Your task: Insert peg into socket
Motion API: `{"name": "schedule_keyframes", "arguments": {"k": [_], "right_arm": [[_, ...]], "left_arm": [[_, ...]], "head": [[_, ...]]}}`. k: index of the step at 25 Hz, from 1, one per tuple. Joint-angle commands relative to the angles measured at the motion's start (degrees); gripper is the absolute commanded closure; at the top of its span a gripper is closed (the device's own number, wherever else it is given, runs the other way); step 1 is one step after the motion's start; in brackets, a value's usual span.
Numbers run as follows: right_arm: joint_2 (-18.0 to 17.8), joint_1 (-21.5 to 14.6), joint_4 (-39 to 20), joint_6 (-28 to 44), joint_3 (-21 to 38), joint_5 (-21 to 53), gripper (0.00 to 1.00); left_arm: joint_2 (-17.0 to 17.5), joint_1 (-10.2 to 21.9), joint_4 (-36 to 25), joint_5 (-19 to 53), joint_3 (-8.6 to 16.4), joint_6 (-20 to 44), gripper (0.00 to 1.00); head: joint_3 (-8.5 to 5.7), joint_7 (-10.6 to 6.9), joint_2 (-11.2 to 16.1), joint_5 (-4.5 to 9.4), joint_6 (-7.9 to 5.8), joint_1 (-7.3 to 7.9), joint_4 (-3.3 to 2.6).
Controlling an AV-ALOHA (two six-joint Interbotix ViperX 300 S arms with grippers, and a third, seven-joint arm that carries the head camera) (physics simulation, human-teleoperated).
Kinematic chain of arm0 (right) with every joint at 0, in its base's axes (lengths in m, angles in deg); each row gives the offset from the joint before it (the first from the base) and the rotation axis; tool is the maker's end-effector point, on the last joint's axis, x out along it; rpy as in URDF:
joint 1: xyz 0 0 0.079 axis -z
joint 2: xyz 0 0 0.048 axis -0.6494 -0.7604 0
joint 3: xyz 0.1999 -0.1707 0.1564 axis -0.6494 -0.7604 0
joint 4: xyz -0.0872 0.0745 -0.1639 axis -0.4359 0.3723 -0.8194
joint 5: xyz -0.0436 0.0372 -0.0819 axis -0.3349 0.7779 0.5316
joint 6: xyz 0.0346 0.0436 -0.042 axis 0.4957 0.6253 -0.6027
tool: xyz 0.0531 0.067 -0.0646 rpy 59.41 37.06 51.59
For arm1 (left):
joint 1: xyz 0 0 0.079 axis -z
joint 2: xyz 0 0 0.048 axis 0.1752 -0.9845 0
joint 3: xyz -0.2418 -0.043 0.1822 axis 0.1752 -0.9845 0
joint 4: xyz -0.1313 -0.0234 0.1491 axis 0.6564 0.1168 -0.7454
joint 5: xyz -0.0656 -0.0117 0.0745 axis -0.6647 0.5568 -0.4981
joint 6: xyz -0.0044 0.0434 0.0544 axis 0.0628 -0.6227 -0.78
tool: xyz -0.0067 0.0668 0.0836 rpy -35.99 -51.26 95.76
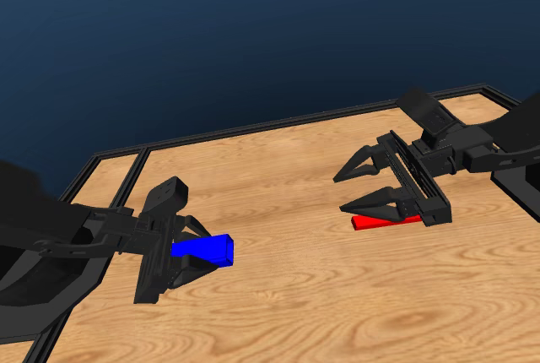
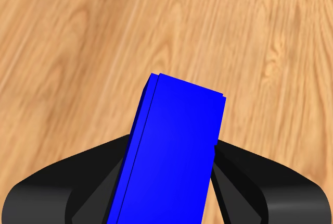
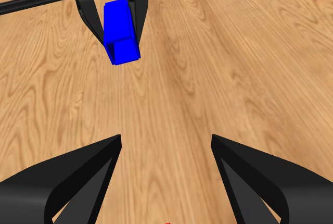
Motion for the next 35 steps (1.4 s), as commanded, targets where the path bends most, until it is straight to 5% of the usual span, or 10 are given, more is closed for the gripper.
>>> {"name": "schedule_keyframes", "arguments": {"k": [1, 7, 9, 19, 28, 29, 30, 35], "right_arm": [[0.02, -0.38, 0.77, 1.02, -1.2, 1.04, 0.0], [2.08, -1.4, 4.0, 2.84, -7.65, -0.63, 0.0], [1.67, -2.19, 5.86, 3.5, -9.96, -2.31, 0.0], [-1.1, -7.54, 8.81, 5.18, -10.41, -7.07, 0.0], [-10.48, -11.63, 12.0, 5.95, -7.38, -11.18, 0.01], [-12.21, -11.49, 12.09, 6.32, -7.69, -11.87, 0.07], [-14.42, -10.91, 12.32, 6.36, -7.16, -12.81, 1.0], [-18.85, -11.02, 12.65, 2.58, -5.74, -13.32, 1.0]], "left_arm": [[0.0, 0.0, 0.02, -0.05, -0.02, -0.02, 1.0], [2.65, -1.02, 0.09, -2.1, -0.26, 0.09, 1.0], [2.99, -1.39, -0.12, -2.42, -0.4, -0.11, 1.0], [3.44, -2.23, 0.16, -3.01, -0.93, -0.07, 1.0], [4.49, -1.37, 0.75, -5.35, -2.39, 0.85, 1.0], [4.54, -1.22, 0.79, -5.32, -2.42, 0.74, 1.0], [4.35, -0.88, 0.95, -5.06, -2.13, 0.37, 1.0], [6.73, 0.54, 2.32, -4.86, -2.55, 0.99, 0.97]], "head": [[-0.89, -2.16, -0.12, -1.61, -1.3, -0.91, -0.49], [-0.77, -11.54, -0.57, -4.05, -8.53, -5.34, -3.16], [-0.93, -13.12, -0.73, -4.25, -9.87, -6.17, -3.64], [-1.14, -13.94, -0.98, -3.82, -10.8, -6.8, -3.97], [-0.74, -13.12, -2.03, -3.26, -11.01, -6.06, -3.89], [-0.69, -13.0, -2.15, -3.24, -10.98, -5.95, -3.86], [-0.53, -12.66, -2.41, -3.25, -10.99, -5.74, -3.81], [-0.05, -10.95, -3.49, -3.03, -10.95, -4.86, -3.59]]}}
